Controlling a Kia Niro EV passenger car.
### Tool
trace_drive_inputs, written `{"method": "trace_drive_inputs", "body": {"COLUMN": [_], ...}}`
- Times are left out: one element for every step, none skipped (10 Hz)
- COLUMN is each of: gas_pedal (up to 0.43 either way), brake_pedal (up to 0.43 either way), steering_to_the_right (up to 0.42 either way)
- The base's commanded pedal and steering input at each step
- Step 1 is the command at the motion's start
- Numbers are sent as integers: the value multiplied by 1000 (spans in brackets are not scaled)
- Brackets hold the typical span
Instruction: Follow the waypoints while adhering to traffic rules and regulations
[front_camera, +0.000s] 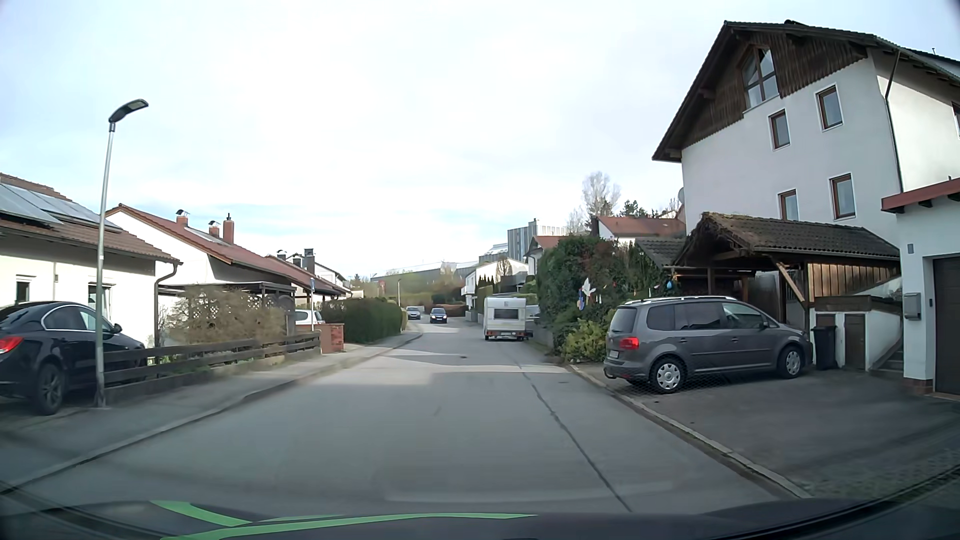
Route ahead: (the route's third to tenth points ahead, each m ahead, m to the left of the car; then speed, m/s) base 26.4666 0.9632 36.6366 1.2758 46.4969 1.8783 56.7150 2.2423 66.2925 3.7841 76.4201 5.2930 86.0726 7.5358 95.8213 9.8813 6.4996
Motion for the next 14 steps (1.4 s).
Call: {"method": "trace_drive_inputs", "body": {"gas_pedal": [0, 0, 0, 0, 0, 0, 0, 0, 0, 0, 0, 0, 0, 0], "brake_pedal": [0, 0, 0, 0, 0, 0, 0, 0, 0, 24, 61, 91, 122, 146], "steering_to_the_right": [12, 12, 11, 10, 10, 10, 10, 10, 10, 10, 10, 11, 11, 11]}}
